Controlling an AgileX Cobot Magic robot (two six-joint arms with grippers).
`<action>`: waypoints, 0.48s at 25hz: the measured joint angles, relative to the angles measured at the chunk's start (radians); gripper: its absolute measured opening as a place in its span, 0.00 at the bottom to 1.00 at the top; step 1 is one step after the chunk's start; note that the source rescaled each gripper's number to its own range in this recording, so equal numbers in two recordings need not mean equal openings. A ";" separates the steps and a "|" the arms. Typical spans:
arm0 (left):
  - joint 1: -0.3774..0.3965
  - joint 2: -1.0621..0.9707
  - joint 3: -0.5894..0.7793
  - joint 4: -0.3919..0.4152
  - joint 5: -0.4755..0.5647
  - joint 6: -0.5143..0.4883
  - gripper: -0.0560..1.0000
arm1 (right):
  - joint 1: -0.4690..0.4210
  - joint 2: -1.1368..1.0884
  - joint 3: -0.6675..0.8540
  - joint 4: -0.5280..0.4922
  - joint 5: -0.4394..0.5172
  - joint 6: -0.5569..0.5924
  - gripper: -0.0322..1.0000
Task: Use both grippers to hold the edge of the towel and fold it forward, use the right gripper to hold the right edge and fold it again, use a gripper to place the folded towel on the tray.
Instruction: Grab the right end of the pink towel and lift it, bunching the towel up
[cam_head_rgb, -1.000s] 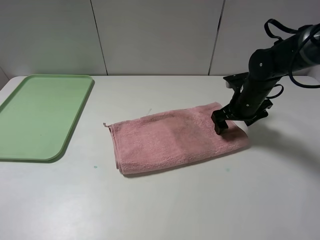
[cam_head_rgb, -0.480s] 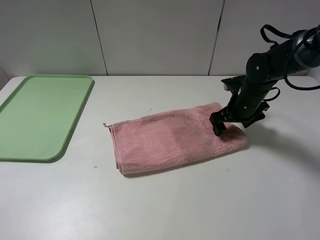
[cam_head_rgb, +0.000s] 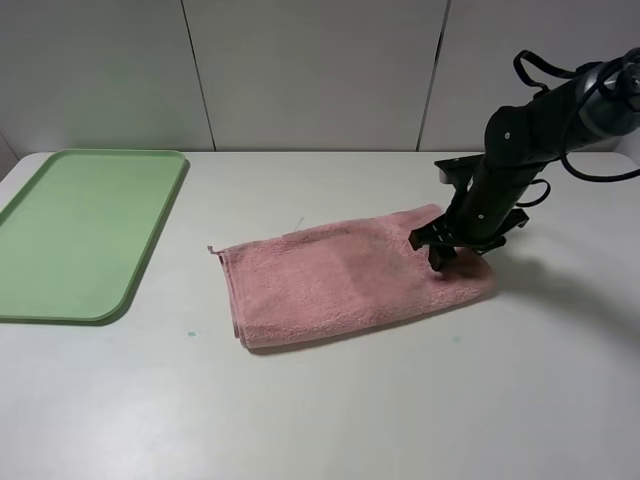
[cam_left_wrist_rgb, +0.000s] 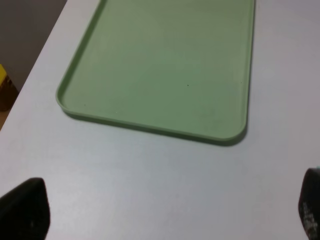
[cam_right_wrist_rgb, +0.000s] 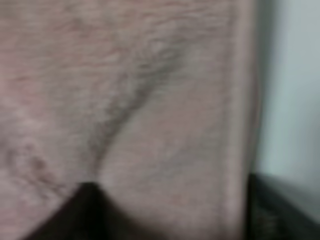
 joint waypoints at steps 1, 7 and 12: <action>0.000 0.000 0.000 0.000 0.000 0.000 1.00 | 0.001 0.000 0.000 0.007 0.000 0.000 0.44; 0.000 0.000 0.000 0.000 0.000 0.000 1.00 | 0.008 0.001 0.000 0.019 -0.003 0.000 0.11; 0.000 0.000 0.000 0.000 0.000 0.000 1.00 | 0.008 0.002 0.000 0.019 -0.003 0.000 0.11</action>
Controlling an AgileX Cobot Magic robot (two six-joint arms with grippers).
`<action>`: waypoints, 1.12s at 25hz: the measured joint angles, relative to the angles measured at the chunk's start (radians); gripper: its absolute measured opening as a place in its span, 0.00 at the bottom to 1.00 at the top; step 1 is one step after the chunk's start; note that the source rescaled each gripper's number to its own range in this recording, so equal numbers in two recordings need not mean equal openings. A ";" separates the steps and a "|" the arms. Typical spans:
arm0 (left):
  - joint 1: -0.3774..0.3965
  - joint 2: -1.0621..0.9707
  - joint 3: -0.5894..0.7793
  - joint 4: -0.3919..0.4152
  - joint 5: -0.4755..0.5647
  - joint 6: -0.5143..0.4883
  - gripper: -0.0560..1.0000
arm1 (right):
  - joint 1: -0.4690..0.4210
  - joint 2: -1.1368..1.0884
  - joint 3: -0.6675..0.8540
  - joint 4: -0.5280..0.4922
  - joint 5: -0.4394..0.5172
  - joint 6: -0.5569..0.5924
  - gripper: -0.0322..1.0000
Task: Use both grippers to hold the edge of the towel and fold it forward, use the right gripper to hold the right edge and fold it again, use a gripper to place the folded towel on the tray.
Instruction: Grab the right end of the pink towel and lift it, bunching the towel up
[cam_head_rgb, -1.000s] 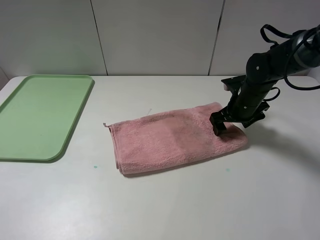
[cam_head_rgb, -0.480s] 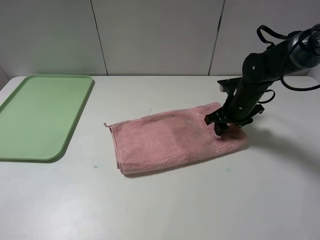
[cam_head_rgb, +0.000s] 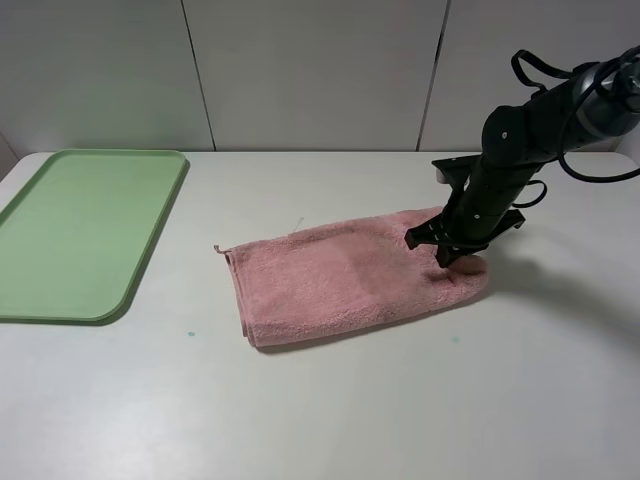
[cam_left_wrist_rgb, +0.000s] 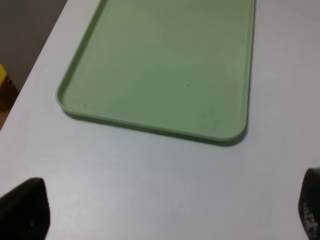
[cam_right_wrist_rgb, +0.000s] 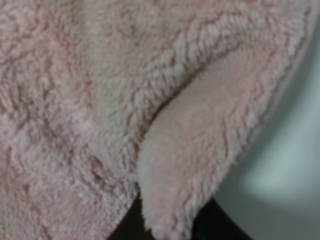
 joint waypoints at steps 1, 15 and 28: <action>0.000 0.000 0.000 0.000 0.000 0.000 1.00 | 0.000 0.000 0.000 0.000 0.000 0.000 0.11; 0.000 0.000 0.000 0.000 0.000 0.000 1.00 | -0.015 -0.106 -0.089 -0.147 0.158 0.001 0.11; 0.000 0.000 0.000 -0.001 0.000 0.000 1.00 | -0.015 -0.136 -0.286 -0.394 0.325 0.008 0.11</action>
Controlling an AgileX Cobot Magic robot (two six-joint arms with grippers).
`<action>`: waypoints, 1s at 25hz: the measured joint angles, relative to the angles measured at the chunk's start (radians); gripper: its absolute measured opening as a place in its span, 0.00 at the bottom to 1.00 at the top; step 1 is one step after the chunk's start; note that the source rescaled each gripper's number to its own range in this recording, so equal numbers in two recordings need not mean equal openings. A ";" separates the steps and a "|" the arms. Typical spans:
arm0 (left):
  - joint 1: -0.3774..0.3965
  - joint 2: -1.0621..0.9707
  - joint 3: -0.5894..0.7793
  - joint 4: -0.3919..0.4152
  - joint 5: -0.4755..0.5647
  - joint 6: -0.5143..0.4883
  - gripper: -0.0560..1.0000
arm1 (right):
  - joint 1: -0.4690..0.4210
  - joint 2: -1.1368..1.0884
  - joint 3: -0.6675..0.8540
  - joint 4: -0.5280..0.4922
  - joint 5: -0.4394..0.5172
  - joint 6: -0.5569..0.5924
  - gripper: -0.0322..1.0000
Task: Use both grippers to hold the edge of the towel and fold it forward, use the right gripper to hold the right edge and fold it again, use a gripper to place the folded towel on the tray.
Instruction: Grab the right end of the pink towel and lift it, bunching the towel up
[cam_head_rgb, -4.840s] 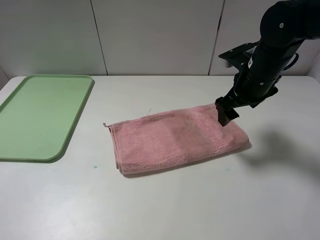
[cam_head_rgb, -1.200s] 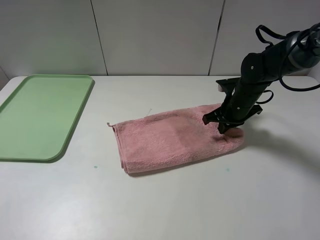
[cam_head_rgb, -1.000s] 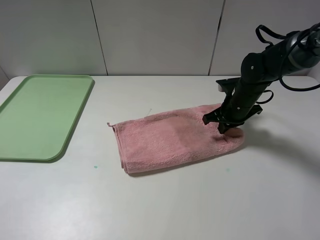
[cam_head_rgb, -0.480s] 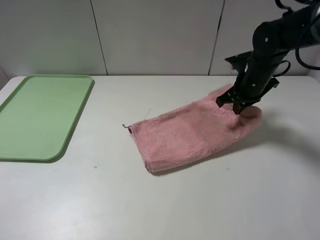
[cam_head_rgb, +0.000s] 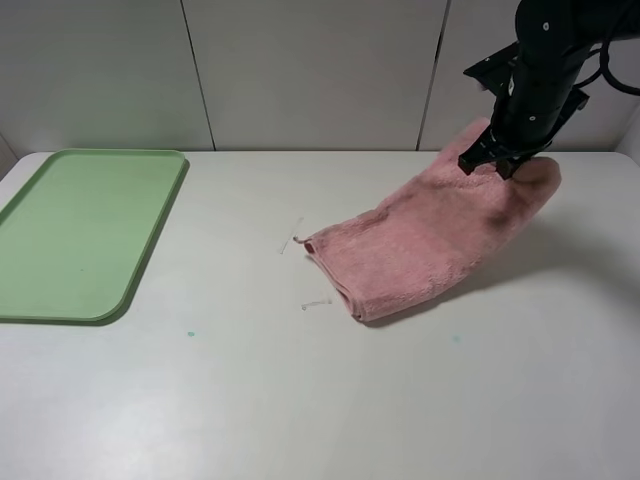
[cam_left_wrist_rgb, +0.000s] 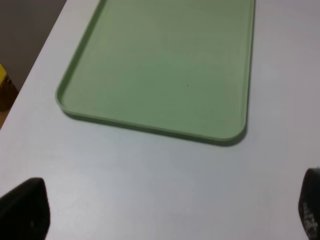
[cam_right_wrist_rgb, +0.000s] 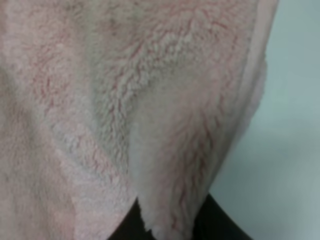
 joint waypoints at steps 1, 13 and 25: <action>0.000 0.000 0.000 0.000 0.000 0.000 1.00 | 0.000 0.000 -0.012 -0.033 0.012 0.009 0.11; 0.000 0.000 0.000 0.000 0.000 -0.001 1.00 | 0.000 0.000 -0.042 -0.122 0.053 0.022 0.11; 0.000 0.000 0.000 0.000 0.000 -0.001 1.00 | 0.003 0.000 0.008 0.024 0.051 0.030 0.11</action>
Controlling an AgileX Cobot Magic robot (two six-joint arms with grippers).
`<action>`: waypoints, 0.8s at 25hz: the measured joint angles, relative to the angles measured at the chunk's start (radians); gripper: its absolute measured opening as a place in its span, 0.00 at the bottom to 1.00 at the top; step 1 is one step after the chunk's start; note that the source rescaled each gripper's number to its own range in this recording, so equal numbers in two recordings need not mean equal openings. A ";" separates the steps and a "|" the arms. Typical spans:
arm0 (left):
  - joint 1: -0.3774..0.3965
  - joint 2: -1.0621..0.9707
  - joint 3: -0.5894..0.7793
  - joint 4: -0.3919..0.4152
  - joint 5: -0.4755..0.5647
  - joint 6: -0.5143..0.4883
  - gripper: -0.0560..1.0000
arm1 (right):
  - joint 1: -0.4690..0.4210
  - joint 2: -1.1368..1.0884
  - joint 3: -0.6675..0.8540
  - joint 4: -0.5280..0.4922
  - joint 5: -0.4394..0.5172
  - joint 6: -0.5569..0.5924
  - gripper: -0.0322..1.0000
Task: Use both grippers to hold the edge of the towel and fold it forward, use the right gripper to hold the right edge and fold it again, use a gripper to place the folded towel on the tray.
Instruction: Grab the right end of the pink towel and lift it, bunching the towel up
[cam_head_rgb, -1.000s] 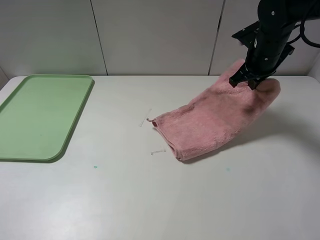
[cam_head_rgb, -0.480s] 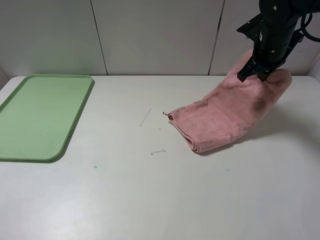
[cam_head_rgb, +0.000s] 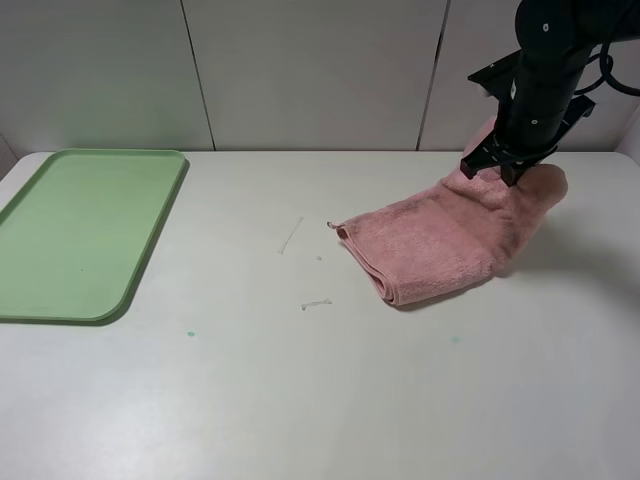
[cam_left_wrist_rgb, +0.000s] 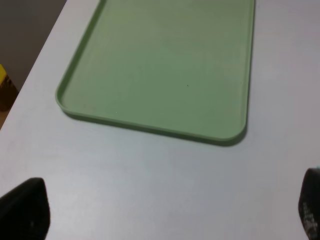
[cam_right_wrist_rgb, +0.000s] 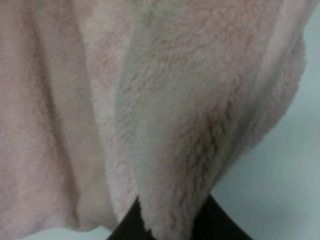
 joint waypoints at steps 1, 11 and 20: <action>0.000 0.000 0.000 0.000 0.000 0.000 1.00 | 0.003 0.000 0.000 0.007 0.003 0.000 0.11; 0.000 0.000 0.000 0.000 0.000 0.000 1.00 | 0.124 0.000 0.000 0.031 0.045 0.000 0.11; 0.000 0.000 0.000 0.000 0.000 0.000 1.00 | 0.234 0.000 0.000 0.039 0.096 0.022 0.11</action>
